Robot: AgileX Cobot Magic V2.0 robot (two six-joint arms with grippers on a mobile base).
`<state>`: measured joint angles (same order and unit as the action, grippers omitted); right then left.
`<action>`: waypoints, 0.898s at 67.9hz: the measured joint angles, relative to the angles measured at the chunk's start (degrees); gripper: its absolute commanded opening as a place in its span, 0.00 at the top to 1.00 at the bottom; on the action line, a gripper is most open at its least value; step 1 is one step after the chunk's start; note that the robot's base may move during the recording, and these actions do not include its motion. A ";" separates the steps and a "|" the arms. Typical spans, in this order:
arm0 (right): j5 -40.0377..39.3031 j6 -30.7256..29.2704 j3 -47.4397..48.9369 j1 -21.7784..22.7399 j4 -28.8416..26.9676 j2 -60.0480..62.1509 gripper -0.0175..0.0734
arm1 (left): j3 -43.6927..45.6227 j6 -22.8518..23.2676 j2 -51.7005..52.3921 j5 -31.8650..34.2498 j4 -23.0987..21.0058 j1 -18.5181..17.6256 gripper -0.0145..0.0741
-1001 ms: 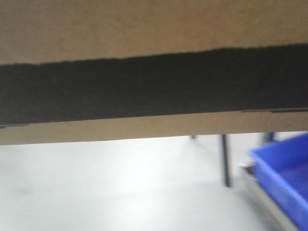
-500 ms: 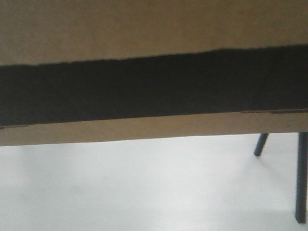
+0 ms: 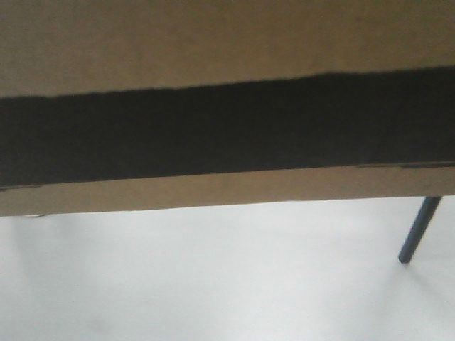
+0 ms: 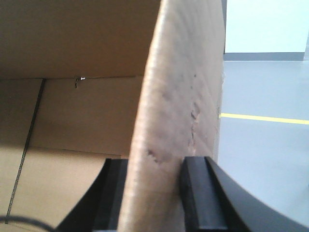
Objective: Grab box from left shelf to table start
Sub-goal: 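Hold the box with both grippers while the base turns away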
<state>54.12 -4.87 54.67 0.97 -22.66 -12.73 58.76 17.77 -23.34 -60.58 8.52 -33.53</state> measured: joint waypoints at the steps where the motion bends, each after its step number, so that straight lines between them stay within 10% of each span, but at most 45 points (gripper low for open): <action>1: 0.00 0.00 0.00 0.00 0.00 0.00 0.74 | 0.00 0.00 0.00 0.00 0.00 0.00 0.94; 61: 0.00 0.00 0.00 0.00 0.00 0.00 0.74 | 0.00 0.00 0.00 0.00 0.00 0.00 0.94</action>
<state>54.12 -4.87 54.67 0.97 -22.66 -12.73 58.76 17.77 -23.34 -60.58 8.52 -33.53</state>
